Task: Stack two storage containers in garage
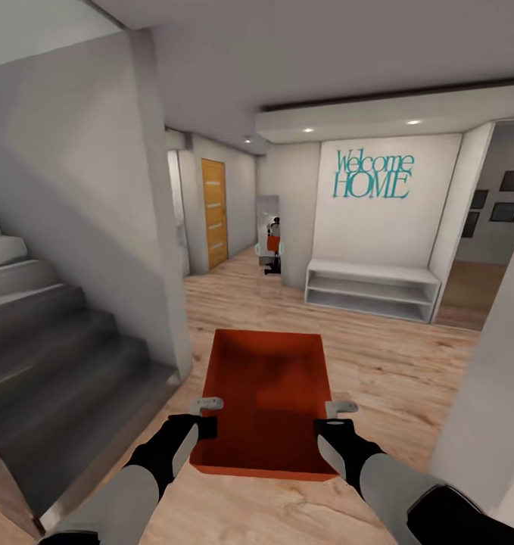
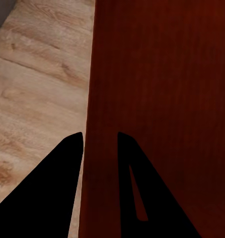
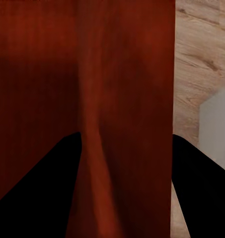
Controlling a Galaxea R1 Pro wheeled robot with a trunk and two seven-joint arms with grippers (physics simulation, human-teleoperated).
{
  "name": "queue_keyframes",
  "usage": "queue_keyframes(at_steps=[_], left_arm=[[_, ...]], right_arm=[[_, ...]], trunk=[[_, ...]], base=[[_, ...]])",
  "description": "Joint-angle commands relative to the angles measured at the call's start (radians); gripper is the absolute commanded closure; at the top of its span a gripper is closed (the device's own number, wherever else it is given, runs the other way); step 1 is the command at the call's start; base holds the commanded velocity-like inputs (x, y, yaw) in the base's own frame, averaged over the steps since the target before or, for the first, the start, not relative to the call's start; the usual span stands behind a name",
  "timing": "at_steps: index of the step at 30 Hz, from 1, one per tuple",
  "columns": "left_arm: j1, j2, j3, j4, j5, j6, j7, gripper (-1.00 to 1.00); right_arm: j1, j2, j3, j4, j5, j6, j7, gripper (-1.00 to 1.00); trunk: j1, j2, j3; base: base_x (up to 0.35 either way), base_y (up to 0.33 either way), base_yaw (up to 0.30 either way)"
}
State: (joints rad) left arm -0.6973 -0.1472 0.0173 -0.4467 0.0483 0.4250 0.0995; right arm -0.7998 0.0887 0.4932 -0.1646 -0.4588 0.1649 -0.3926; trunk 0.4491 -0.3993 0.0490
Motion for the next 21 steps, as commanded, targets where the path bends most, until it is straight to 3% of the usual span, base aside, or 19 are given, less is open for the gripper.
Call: queue_keyframes(at_steps=[1, 8, 21], left_arm=[[0.001, -0.002, -0.009, 0.000, -0.002, 0.006, 0.009, 1.00], [0.001, 0.000, -0.010, 0.000, 0.014, 0.006, 0.009, 1.00], [0.001, -0.002, -0.010, 0.001, 0.014, 0.006, 0.008, 1.00]], right_arm=[[-0.001, 0.000, -0.001, -0.002, 0.012, 0.008, -0.008, 1.00], [-0.001, 0.000, -0.001, -0.003, 0.012, 0.007, -0.008, 1.00], [-0.001, 0.000, -0.001, -0.004, 0.012, 0.007, -0.008, 1.00]], trunk=[[0.001, -0.001, 0.000], [0.001, -0.001, 0.000], [0.001, -0.001, 0.002]], base=[[0.322, 0.000, 0.000], [0.322, 0.000, -0.032], [0.322, 0.000, -0.187]])
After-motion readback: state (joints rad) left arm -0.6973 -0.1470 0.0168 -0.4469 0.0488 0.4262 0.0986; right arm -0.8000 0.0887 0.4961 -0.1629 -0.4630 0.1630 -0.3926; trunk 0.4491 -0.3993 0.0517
